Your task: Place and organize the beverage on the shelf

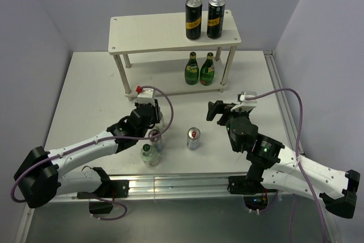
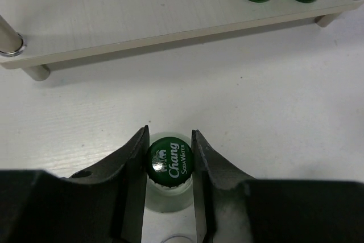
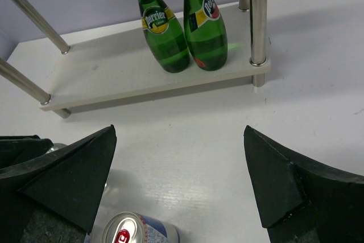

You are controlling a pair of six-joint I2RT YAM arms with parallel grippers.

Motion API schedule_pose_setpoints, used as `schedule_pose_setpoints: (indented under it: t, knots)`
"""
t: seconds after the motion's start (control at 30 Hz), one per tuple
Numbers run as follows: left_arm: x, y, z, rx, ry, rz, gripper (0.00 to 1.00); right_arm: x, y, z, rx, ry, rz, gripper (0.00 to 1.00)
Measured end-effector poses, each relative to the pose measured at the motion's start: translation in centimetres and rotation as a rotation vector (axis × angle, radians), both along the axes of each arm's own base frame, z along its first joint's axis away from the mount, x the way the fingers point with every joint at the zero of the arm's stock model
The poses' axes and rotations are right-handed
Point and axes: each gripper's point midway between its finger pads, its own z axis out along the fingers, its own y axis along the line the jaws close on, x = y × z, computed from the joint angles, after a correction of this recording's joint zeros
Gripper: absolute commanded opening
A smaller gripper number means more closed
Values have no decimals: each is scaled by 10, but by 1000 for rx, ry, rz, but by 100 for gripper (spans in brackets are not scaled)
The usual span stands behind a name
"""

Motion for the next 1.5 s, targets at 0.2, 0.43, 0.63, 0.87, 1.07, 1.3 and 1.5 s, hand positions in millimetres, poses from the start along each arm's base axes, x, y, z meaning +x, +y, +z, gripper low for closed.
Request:
schedule_pose_setpoints:
  t: [0.2,0.43,0.63,0.87,1.07,1.3,1.5]
  knots:
    - [10,1,1,78,4,30,0,0,-1,1,5,-3,0,100]
    - [28,3,13,135,-26,65,0,-1,-1,-5,-2,-2,2,100]
    - [57,14,41,127,-71,124,0,-1,-1,-4,1,-6,3,100]
    - [91,53,61,86,-109,217,0,-1,-1,-4,8,-9,8,100]
    - [109,93,65,88,-115,305,0,0,3,-6,4,-4,20,100]
    - [121,96,67,68,-125,303,0,1,6,-9,-4,6,32,100]
    - [125,93,69,53,-138,293,0,2,6,-9,1,4,33,100]
